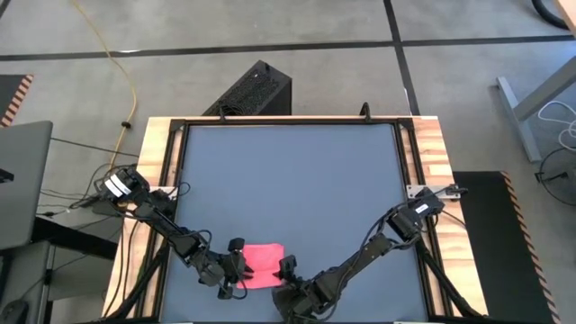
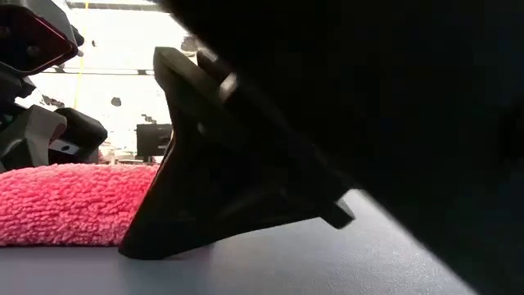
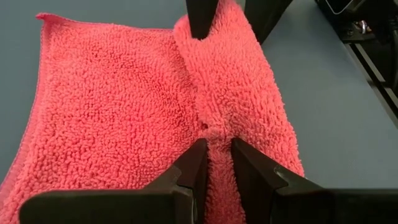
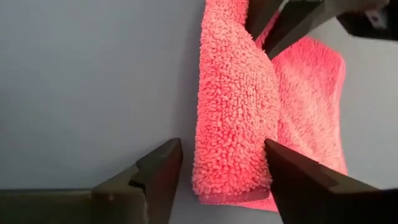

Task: Roll towel into tight, uniform cylinder
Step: Roll the red towel

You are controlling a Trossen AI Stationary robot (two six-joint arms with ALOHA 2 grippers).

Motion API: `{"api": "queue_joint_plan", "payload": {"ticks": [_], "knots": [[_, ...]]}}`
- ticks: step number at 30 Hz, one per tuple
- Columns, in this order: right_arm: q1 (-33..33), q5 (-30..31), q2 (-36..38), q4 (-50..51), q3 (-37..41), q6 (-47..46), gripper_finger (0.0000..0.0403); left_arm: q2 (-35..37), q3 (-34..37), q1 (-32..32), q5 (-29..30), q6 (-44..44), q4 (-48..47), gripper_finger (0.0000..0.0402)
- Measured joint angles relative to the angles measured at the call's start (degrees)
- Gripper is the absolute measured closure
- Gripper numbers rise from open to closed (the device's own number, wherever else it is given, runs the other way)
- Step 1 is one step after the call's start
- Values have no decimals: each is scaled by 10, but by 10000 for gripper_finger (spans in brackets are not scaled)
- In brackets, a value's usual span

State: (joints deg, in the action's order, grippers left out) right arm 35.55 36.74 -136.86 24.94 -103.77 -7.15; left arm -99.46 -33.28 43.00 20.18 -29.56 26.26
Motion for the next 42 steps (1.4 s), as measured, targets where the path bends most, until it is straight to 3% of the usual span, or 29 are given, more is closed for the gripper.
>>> {"api": "queue_joint_plan", "payload": {"ticks": [4, 13, 19, 26, 34, 39, 42], "knots": [[-10, -36, 0, 11, 0, -65, 204, 2, 0, 0, 0, 9, 2, 338], [-24, -65, -1, 15, 0, -145, 366, 66, 1, 4, -16, 43, -27, 338], [-32, -114, -1, 15, 1, -201, 371, 113, 1, 32, 22, 61, -47, 338], [-50, -221, 3, 5, 1, -244, 371, 92, 1, 63, 97, 49, -47, 338], [-54, -232, 4, 5, 4, -257, 370, 74, 1, 91, 100, 73, -16, 338], [-54, -237, 5, -65, 47, -275, 369, 78, 0, 138, 170, 130, 8, 338], [-62, -258, 5, -103, 62, -294, 370, 60, 0, 144, 149, 161, 9, 334]]}}
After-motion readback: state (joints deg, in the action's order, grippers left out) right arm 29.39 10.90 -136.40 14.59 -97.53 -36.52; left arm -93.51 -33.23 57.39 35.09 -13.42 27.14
